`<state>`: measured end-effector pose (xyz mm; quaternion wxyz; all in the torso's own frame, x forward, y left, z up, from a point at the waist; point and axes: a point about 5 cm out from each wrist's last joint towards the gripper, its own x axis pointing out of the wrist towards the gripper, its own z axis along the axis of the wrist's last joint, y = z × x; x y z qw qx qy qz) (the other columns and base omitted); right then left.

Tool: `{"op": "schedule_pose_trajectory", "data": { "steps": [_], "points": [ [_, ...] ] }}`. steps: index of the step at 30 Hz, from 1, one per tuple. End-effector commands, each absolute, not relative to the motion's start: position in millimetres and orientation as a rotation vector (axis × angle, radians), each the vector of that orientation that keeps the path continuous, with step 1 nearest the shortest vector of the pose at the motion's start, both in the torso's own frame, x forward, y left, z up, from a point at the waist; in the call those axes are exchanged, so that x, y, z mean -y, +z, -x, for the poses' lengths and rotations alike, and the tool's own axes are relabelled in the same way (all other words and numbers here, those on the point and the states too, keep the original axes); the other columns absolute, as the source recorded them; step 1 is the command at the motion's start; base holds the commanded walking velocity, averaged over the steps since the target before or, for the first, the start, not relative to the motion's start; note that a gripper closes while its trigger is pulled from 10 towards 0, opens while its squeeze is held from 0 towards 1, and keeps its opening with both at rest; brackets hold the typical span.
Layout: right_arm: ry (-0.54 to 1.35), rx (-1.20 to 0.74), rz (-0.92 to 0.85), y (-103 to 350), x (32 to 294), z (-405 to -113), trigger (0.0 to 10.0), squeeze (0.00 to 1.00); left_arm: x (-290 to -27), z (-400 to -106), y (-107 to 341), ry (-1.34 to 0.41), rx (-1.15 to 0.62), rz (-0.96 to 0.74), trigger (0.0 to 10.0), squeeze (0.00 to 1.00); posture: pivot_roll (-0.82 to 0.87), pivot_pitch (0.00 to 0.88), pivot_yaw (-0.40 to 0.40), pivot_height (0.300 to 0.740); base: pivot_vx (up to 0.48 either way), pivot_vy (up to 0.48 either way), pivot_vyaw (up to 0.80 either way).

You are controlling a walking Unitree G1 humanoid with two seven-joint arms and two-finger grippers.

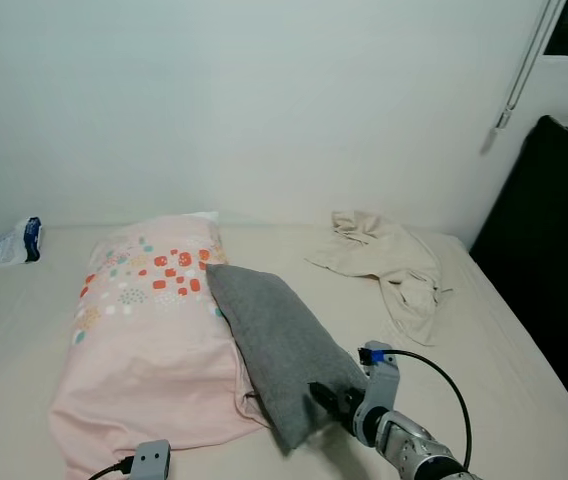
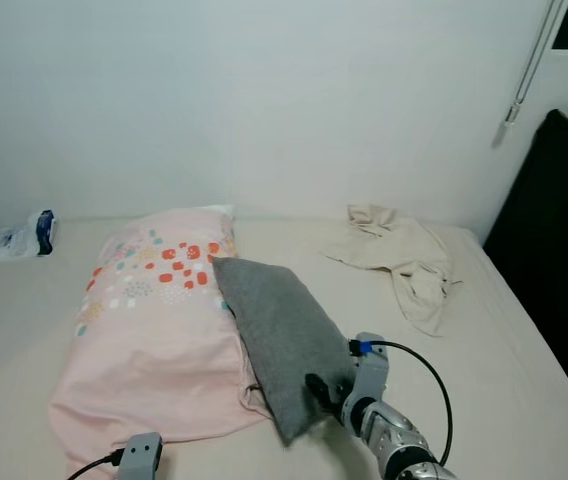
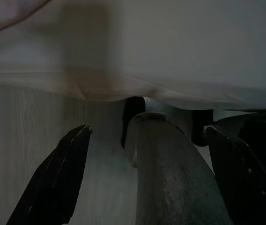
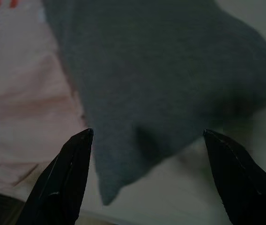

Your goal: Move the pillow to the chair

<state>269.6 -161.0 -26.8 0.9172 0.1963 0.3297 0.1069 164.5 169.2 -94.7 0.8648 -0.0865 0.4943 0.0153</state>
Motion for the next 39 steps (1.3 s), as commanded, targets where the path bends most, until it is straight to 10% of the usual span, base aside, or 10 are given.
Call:
{"op": "schedule_pose_trajectory", "data": {
  "steps": [1, 20, 39],
  "points": [
    [0.191, -0.707, -0.423, -33, 162, -263, 10.0, 0.00, -169, -160, -97, 0.029, -1.058, 0.166, 10.0, 0.00, -0.04, 0.000, -0.011, 0.740, -0.360, 0.000, 0.00],
    [0.155, -0.929, -0.216, -72, 161, -208, 10.0, 0.00, -170, -162, -96, 0.036, -1.050, 0.161, 10.0, 0.00, -0.04, 0.000, -0.018, 0.740, -0.293, 0.000, 0.00],
    [0.127, -0.841, -0.189, -60, 171, -226, 10.0, 0.00, -170, -158, -97, -0.033, -1.066, 0.082, 10.0, 0.00, -0.04, 0.000, -0.020, 0.740, 0.000, -0.202, 0.00]
  ]
}}
